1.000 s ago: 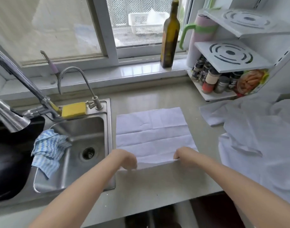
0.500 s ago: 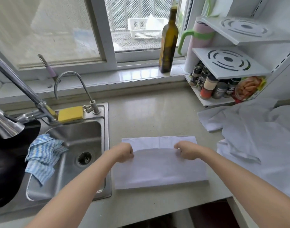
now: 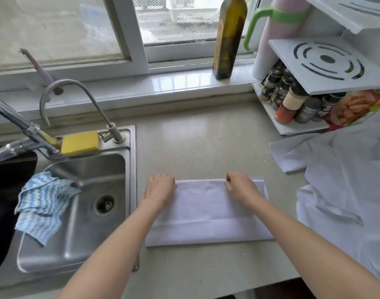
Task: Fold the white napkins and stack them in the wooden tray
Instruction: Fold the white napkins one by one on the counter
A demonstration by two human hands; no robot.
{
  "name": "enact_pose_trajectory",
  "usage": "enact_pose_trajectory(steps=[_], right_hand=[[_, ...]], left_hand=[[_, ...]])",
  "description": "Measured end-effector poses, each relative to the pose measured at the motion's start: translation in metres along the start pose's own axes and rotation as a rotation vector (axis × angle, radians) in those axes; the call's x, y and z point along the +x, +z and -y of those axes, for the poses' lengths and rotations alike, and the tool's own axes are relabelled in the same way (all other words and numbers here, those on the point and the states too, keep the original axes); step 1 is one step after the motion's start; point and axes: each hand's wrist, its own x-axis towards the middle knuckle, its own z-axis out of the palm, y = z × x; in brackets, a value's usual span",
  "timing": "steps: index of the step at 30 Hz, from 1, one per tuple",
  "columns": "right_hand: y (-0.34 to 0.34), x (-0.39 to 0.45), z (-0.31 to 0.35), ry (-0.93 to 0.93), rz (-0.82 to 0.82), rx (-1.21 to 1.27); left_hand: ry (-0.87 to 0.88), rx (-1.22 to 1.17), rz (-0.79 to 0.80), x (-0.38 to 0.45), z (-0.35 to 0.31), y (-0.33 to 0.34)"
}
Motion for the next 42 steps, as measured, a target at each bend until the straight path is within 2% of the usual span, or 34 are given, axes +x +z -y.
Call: enact_pose_trajectory(steps=[9,18,34,42], right_hand=[[0.015,0.01,-0.004,-0.041,-0.077,-0.033],[0.013,0.016,-0.003,-0.03,-0.038,-0.15],[0.01,0.015,0.001,-0.011,-0.041,-0.129],[0.008,0.02,0.004,0.015,0.029,-0.121]], left_hand=[[-0.089,-0.107,0.086,0.014,0.002,0.01],[-0.091,-0.039,0.075,0.017,-0.001,0.011],[-0.101,0.015,0.088,0.025,-0.001,0.006],[-0.11,-0.002,0.1,0.028,0.0,0.006]])
